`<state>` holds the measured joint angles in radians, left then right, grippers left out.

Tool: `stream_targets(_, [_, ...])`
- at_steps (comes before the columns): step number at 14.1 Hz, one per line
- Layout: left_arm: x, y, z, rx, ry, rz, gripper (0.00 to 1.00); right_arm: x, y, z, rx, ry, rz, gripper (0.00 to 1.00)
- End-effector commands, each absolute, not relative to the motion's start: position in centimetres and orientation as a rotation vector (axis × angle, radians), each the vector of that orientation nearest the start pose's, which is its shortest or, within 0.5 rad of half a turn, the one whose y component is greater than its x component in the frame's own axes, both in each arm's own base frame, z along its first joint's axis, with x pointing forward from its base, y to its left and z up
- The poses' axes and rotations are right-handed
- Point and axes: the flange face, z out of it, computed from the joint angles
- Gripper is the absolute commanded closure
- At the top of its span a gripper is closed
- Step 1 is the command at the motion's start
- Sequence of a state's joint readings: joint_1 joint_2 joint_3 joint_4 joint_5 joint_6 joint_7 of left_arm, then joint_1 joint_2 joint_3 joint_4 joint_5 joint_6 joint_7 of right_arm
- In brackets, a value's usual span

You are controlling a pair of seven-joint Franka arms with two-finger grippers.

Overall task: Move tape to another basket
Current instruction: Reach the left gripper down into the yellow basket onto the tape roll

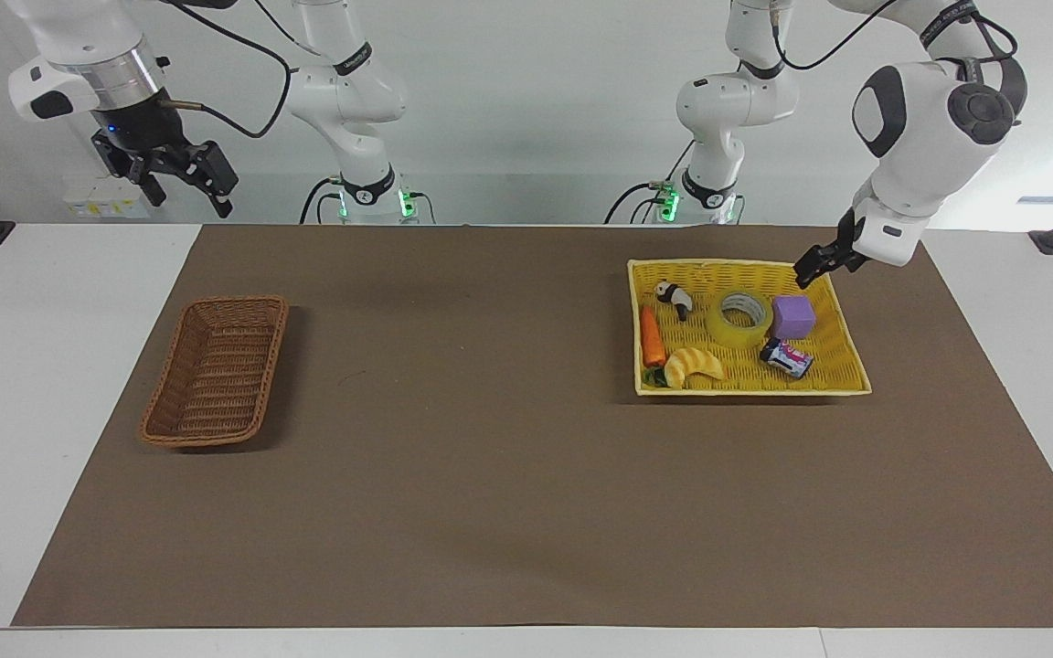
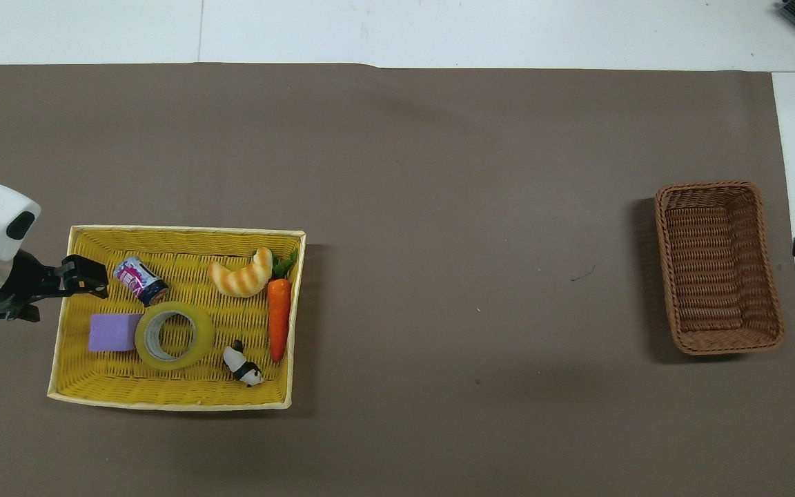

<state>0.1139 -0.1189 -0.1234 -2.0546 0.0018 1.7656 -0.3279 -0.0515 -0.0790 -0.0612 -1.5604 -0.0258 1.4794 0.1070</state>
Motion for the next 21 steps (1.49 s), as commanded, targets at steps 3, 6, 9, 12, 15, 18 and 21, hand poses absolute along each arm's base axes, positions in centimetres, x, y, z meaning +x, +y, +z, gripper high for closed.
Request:
stream_targets(3, [47.3,-0.7,43.5,-2.981,-0.626,0.308,0.00,50.8,-6.5,66.4,-3.117,0.323,0.019,0.00])
stream_targets(6, [46.2,-1.8,38.2,-2.922,-0.823,0.282,0.00,50.8,-6.5,66.4,-3.117,0.323,0.019,0.00])
stream_targets(9, [44.9,-2.2,35.2,-2.914,-0.857,0.264,0.00,50.8,-6.5,66.4,-3.117,0.323,0.019,0.00])
stream_targets(12, [43.5,-2.4,31.9,-2.889,-0.896,0.310,0.18,50.8,-6.5,66.4,-3.117,0.323,0.019,0.00])
stream_targets(15, [42.6,-3.4,30.3,-2.861,-0.951,0.314,0.58,50.8,-6.5,66.4,-3.117,0.323,0.022,0.00])
stream_targets(18, [43.2,-3.3,30.6,-2.853,-0.962,0.321,1.00,50.8,-6.5,66.4,-3.117,0.323,0.019,0.00])
stream_targets(21, [45.0,-3.4,31.7,-2.825,-0.954,0.406,1.00,50.8,-6.5,66.4,-3.117,0.323,0.019,0.00])
